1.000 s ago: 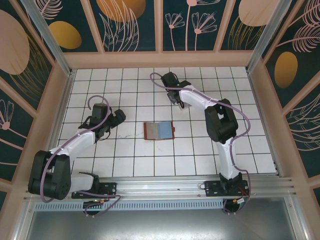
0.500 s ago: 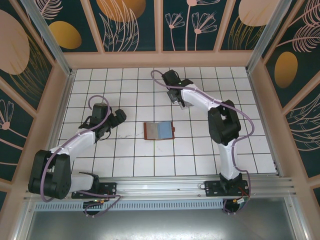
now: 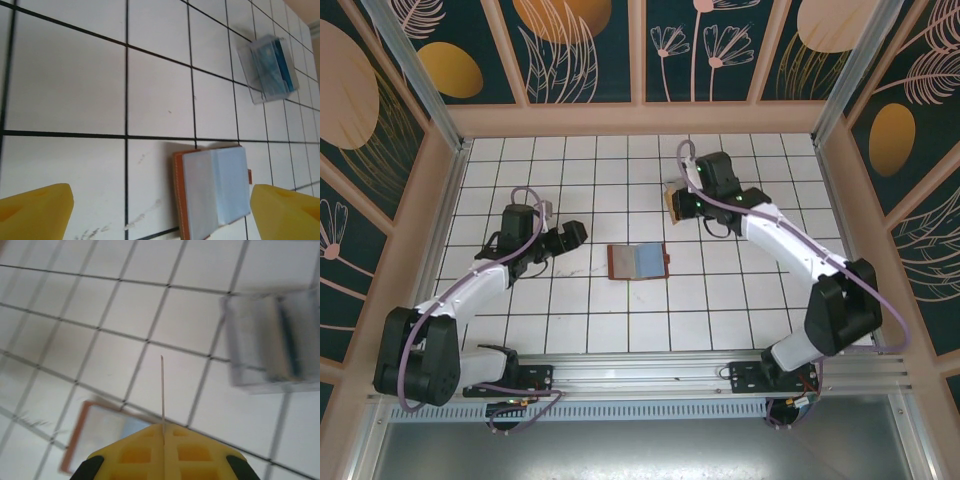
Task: Put the credit cards into the card holder
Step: Pick up the credit card from the storage box, then insert the card into the card holder.
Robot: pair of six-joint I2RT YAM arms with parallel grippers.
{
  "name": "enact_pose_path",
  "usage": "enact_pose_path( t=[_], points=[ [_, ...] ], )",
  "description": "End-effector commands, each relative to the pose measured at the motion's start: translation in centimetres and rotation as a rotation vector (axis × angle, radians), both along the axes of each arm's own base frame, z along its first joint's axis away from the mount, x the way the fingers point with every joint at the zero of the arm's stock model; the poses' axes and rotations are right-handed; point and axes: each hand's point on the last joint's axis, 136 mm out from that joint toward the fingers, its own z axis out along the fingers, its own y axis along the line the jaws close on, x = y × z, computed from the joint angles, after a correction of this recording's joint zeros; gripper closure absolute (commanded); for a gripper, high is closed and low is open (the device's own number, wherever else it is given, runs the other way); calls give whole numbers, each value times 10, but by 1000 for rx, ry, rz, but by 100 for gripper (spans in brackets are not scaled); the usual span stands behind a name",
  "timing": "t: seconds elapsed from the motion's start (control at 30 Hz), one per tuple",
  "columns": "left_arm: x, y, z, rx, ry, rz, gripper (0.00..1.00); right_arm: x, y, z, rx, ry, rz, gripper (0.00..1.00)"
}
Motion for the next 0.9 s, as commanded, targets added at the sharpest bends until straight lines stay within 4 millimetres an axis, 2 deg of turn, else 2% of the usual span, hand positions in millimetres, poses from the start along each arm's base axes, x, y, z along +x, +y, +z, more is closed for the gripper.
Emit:
enact_pose_path(
  t=[0.0,0.07,0.13,0.23,0.37,0.57,0.8,0.87],
  points=[
    [-16,-27,-12,-25,53,-137,9,-22,34,-11,313,142,91,100],
    [-23,-46,-22,-43,90,-207,11,-34,42,-29,404,224,114,100],
    [-28,-62,-30,-56,130,-259,17,-41,45,-49,438,286,121,100],
    [-32,-73,-43,-67,161,-278,29,-52,52,-72,470,374,173,100],
    [-33,-70,-64,-29,219,-265,44,-52,54,-94,515,446,192,100],
    [-34,-67,-80,13,261,-257,61,-52,58,-114,537,491,207,100],
    [-36,-67,-95,29,308,-264,76,-49,51,-132,480,500,151,100],
    [-36,-68,-97,23,317,-264,77,-51,49,-134,481,501,149,100]
  ],
)
